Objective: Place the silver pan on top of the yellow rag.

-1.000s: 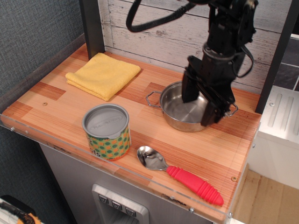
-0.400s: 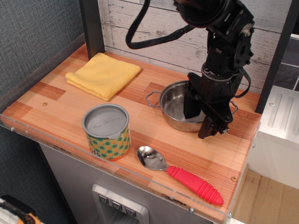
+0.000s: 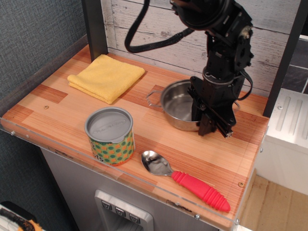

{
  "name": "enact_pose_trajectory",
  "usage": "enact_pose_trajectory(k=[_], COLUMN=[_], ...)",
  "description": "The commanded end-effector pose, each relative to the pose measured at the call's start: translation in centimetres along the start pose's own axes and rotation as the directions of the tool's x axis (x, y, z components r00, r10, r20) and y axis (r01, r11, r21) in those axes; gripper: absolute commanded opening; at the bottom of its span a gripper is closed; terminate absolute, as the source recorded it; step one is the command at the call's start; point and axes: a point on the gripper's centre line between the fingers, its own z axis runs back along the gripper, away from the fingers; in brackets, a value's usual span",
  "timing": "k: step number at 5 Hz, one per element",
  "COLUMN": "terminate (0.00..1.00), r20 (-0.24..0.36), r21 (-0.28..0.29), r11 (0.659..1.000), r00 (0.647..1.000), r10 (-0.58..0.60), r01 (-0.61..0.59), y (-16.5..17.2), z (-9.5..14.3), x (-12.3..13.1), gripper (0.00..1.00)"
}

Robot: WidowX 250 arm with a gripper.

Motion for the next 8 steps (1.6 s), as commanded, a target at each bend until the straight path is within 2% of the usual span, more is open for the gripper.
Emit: enact_pose_trajectory(k=[1,2,4,5,6,8], terminate=[0.00,0.00,0.00,0.00,0.00,0.00], r20=[0.050,0.043,0.009,-0.001,-0.059,-0.050], r21=[0.077,0.140,0.204,0.226,0.234,0.207], r11=[0.997,0.989,0.970,0.961,0.960,0.946], r00=[0.998,0.998,0.991,0.986,0.984,0.963], r10=[0.026,0.047,0.133,0.165,0.169,0.266], r01=[-0.030,-0.052,-0.133,-0.161,-0.151,-0.251], y=[1.0,2.4,5.7,7.8,9.4,13.0], z=[3.1,5.0,7.0,7.0,6.5,4.9], x=[-1.2,-1.8,-4.1,-5.9,-7.1,-9.0], gripper=[0.00,0.00,0.00,0.00,0.00,0.00])
